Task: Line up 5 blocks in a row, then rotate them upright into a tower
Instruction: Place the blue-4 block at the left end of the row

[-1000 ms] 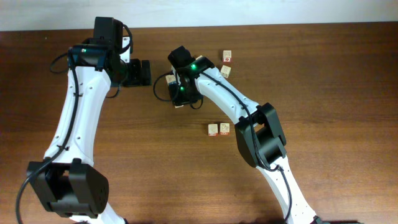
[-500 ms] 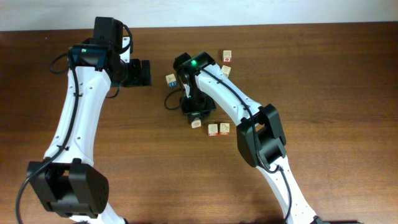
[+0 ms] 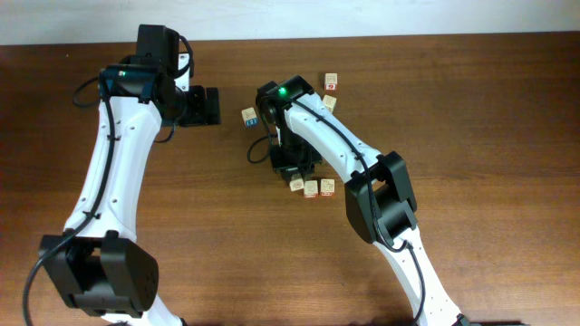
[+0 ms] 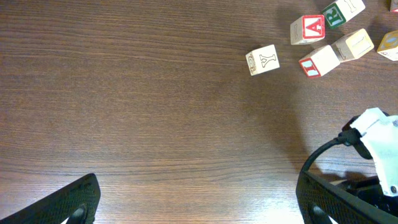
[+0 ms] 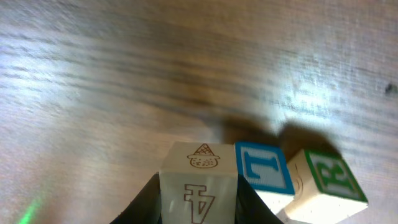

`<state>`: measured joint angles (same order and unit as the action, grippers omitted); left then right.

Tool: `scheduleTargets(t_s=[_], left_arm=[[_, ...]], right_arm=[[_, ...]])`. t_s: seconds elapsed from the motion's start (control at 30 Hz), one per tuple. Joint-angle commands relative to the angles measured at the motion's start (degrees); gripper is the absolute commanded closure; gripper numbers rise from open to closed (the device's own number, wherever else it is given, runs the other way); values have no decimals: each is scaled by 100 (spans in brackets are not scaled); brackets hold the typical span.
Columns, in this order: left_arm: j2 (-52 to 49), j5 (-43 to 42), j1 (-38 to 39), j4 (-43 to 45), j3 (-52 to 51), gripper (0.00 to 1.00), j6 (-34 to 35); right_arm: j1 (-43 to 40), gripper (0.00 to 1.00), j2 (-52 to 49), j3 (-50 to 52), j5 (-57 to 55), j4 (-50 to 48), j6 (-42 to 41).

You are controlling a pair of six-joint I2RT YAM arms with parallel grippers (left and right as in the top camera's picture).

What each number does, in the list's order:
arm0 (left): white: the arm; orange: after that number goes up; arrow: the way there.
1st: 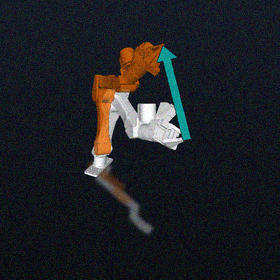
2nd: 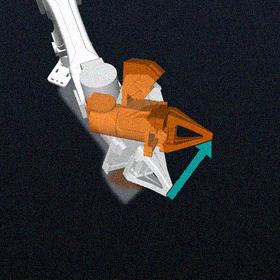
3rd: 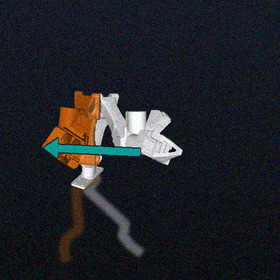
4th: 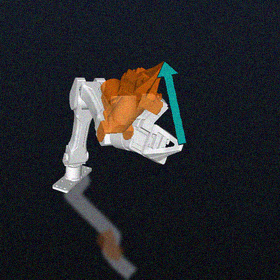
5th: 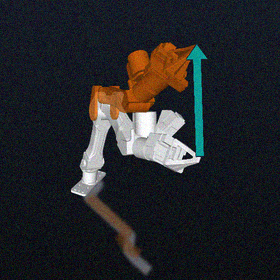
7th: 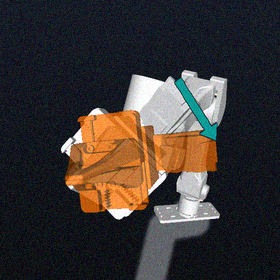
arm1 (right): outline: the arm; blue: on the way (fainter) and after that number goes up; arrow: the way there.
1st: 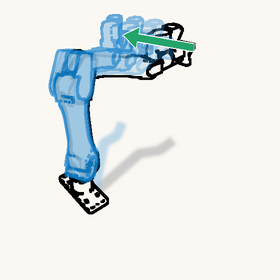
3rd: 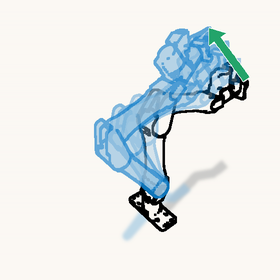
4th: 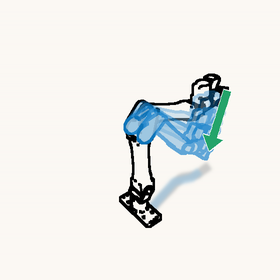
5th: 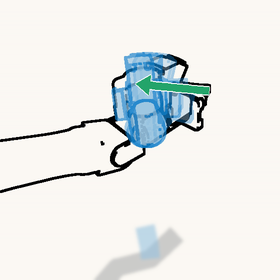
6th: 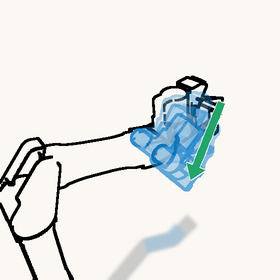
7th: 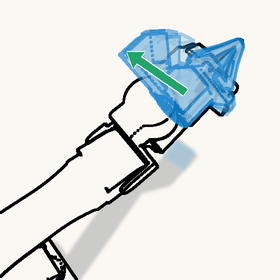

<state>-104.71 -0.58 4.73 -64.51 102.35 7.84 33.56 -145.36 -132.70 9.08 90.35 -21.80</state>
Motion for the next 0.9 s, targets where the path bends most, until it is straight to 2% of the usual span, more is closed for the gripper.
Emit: scheduleTargets(t_s=[0.0, 0.3, 0.37, 0.7, 0.87], left_arm=[[-20, 42, -2, -11, 125, 1, 72], [-20, 44, -2, -9, 125, 1, 72], [-20, 42, -2, -11, 125, 1, 72], [-20, 42, -2, -11, 125, 1, 72], [-20, 42, -2, -13, 127, 1, 72]], right_arm=[[31, 75, 68, -59, -70, 44, -120], [175, 75, 68, -59, -92, 83, -120], [175, 70, 68, -57, -90, 98, -122], [199, 69, 68, -22, -74, 136, -122], [210, 61, 68, -22, -76, 118, -120]])
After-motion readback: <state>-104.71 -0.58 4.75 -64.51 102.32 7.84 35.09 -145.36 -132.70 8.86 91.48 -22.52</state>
